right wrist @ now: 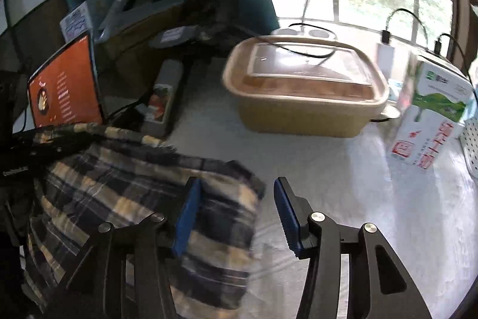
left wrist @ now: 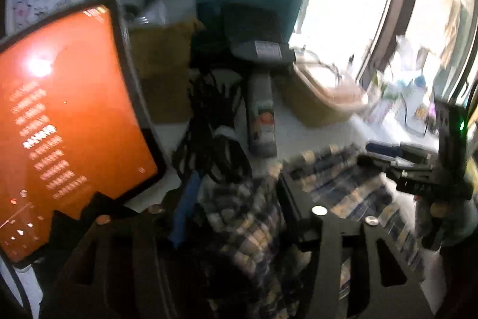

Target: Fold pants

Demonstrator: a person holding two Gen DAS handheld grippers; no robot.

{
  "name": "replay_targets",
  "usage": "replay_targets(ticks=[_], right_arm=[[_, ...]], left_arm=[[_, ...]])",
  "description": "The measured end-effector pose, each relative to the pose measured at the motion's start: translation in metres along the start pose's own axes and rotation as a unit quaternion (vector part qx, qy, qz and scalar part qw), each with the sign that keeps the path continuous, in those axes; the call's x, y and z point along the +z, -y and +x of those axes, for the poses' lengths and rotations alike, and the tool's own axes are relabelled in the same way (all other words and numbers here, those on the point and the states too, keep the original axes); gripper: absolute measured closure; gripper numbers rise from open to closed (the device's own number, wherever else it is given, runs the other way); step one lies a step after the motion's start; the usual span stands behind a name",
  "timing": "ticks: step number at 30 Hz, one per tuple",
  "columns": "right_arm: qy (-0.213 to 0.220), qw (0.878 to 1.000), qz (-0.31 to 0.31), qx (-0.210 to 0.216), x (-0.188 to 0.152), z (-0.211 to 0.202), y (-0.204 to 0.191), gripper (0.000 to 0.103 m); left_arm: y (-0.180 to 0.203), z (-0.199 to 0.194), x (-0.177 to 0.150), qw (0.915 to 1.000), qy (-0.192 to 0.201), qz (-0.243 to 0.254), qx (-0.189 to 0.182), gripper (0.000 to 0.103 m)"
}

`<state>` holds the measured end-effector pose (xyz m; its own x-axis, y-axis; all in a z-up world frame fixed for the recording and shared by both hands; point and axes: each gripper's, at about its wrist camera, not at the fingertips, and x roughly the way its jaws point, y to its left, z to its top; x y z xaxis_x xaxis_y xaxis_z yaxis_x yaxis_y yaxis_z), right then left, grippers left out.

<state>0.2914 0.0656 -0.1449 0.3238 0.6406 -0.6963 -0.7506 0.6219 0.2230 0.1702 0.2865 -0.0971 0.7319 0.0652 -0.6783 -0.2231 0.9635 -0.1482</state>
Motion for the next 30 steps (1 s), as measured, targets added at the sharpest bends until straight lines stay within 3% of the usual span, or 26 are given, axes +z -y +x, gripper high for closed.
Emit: replay_targets(ticks=[2, 4, 7, 10, 14, 18, 24, 28, 30], right_arm=[[0.009, 1.0, 0.005, -0.006, 0.0, -0.008, 0.005, 0.05], [0.02, 1.0, 0.0, -0.022, -0.003, -0.023, 0.005, 0.05], [0.034, 0.999, -0.023, -0.016, -0.012, -0.047, -0.008, 0.05], [0.012, 0.998, -0.063, 0.002, -0.033, -0.056, -0.035, 0.05], [-0.017, 0.995, -0.103, -0.002, -0.057, -0.056, -0.057, 0.05], [-0.041, 0.994, -0.099, -0.004, -0.078, -0.054, -0.06, 0.05], [-0.054, 0.994, -0.09, -0.02, -0.106, -0.062, -0.052, 0.05], [-0.049, 0.995, -0.077, -0.032, -0.117, -0.077, -0.047, 0.05], [-0.047, 0.996, -0.072, -0.038, -0.122, -0.085, -0.045, 0.05]], left_arm=[[-0.005, -0.019, 0.005, 0.9984, 0.038, -0.026, -0.033, 0.045], [-0.003, -0.033, 0.008, 0.9971, 0.054, -0.034, -0.041, 0.042], [0.009, -0.051, 0.002, 0.9968, 0.055, -0.031, -0.048, 0.042], [0.027, -0.063, -0.013, 0.9971, 0.046, -0.017, -0.057, 0.042], [0.047, -0.054, -0.038, 0.9996, -0.004, 0.013, -0.025, 0.042], [0.042, -0.037, -0.058, 0.9994, -0.026, 0.017, 0.014, 0.042], [0.033, -0.036, -0.052, 0.9994, -0.02, 0.015, 0.024, 0.042], [0.037, -0.056, -0.045, 0.9993, 0.01, 0.01, 0.034, 0.042], [0.04, -0.067, -0.046, 0.9988, 0.026, 0.005, 0.041, 0.031]])
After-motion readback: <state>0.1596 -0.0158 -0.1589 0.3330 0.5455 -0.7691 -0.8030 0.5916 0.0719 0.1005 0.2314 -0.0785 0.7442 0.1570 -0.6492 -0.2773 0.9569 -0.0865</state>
